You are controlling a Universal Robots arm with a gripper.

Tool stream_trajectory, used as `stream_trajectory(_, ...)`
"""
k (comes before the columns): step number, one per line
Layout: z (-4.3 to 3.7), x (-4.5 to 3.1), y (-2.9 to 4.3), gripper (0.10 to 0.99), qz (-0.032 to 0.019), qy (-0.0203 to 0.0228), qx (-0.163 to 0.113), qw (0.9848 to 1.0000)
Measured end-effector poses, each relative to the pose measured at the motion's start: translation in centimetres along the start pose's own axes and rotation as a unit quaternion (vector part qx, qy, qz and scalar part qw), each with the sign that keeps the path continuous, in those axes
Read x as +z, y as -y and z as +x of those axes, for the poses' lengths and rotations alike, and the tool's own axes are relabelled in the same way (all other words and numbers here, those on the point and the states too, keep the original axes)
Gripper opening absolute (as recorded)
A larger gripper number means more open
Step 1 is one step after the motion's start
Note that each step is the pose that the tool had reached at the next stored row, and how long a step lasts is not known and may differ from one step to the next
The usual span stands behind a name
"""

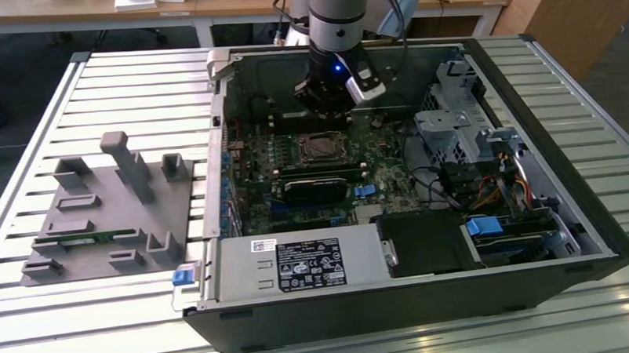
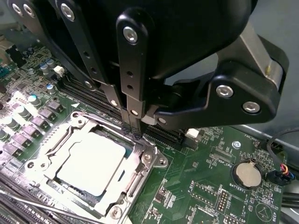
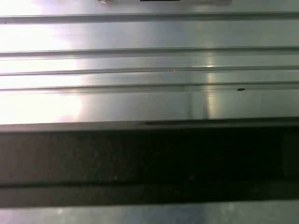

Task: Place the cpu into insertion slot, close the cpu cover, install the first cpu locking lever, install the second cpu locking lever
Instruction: 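Install the first cpu locking lever, then install the second cpu locking lever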

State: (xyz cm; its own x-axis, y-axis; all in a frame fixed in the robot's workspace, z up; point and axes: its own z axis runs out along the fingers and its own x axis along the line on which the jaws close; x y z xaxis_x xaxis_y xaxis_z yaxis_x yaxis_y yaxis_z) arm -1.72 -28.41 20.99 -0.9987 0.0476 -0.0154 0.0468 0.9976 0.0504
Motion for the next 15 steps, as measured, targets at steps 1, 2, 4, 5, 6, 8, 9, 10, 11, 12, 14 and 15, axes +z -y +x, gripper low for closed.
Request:
stream_trajectory(1, 0.0, 0.0, 0.03, 0.106, 0.0, 0.0, 0.0, 1.0)
stream_trajectory(2, 0.0, 0.0, 0.06, 0.106, 0.0, 0.0, 0.0, 1.0)
stream_trajectory(4, -0.01, 0.0, 0.12, 0.106, 0.0, 0.0, 0.0, 1.0)
stream_trajectory(5, -0.01, -0.01, 0.16, 0.106, 0.0, 0.0, 0.0, 1.0)
stream_trajectory(6, -0.01, -0.01, 0.2, 0.106, 0.0, 0.0, 0.0, 1.0)
stream_trajectory(8, -0.02, -0.01, 0.33, 0.106, 0.0, 0.0, 0.0, 1.0)
stream_trajectory(9, -0.02, -0.02, 0.41, 0.106, 0.0, 0.0, 0.0, 1.0)
stream_trajectory(10, -0.02, -0.03, 0.48, 0.106, 0.0001, 0.0, 0.0, 1.0)
stream_trajectory(11, -0.03, -0.03, 0.56, 0.106, 0.0001, 0.0, 0.0, 1.0)
stream_trajectory(12, -0.03, -0.03, 0.65, 0.106, 0.0, 0.0, 0.0, 1.0)
stream_trajectory(14, -0.04, -0.04, 0.86, 0.106, 0.0, 0.0, 0.0, 1.0)
stream_trajectory(15, -0.05, -0.05, 0.96, 0.106, 0.0, 0.0, 0.0, 1.0)
